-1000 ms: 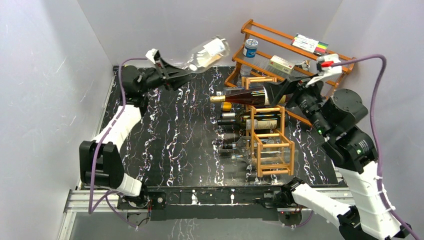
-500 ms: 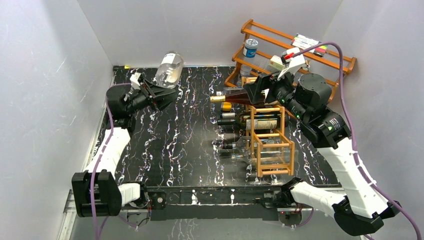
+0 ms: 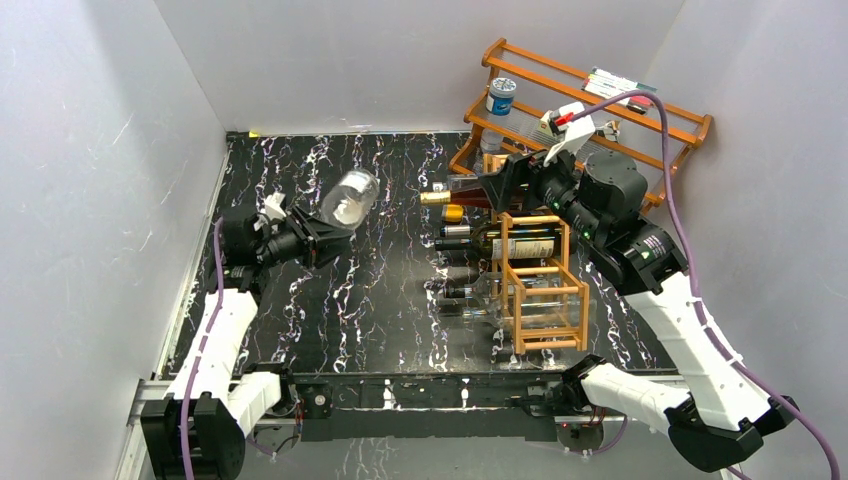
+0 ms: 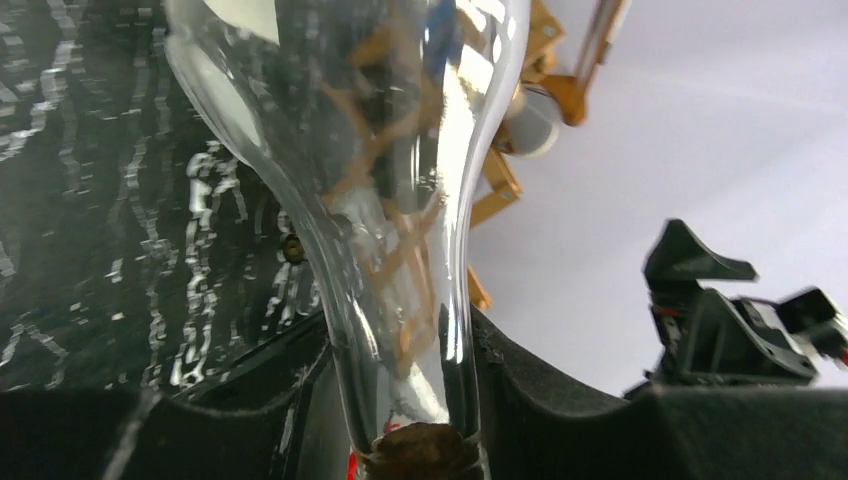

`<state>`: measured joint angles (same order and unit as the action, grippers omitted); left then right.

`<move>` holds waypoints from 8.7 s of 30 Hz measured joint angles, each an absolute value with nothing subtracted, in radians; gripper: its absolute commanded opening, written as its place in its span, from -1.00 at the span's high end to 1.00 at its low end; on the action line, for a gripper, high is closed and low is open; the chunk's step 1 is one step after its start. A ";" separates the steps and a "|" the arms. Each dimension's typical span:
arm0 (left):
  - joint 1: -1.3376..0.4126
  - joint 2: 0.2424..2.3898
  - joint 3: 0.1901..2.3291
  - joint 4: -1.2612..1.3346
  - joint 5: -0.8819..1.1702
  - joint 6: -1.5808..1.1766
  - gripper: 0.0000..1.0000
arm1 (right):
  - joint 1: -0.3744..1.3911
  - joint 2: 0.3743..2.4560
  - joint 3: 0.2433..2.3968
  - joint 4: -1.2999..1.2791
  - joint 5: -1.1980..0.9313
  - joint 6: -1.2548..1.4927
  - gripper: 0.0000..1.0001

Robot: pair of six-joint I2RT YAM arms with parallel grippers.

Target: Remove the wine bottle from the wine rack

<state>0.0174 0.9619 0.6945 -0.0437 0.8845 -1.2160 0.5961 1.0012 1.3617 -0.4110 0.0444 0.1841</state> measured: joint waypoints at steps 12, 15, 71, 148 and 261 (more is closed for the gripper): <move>-0.002 0.909 0.704 -0.505 0.668 -0.913 1.00 | 0.596 0.999 1.278 -0.393 0.049 0.183 -0.96; -0.005 0.913 0.745 -0.587 0.627 -0.829 1.00 | 0.596 0.992 1.259 -0.394 0.053 0.181 -0.96; -0.206 1.443 1.468 -1.177 -0.027 -0.169 0.08 | 0.596 0.996 1.213 -0.395 0.079 0.154 -0.96; -0.171 1.872 2.001 -0.695 -0.183 -0.043 -0.94 | 0.596 1.075 1.375 -0.702 0.135 0.182 -0.96; -0.369 0.521 0.736 -0.382 0.192 -0.603 -0.97 | 0.853 1.656 1.449 -0.420 0.401 -0.972 -0.40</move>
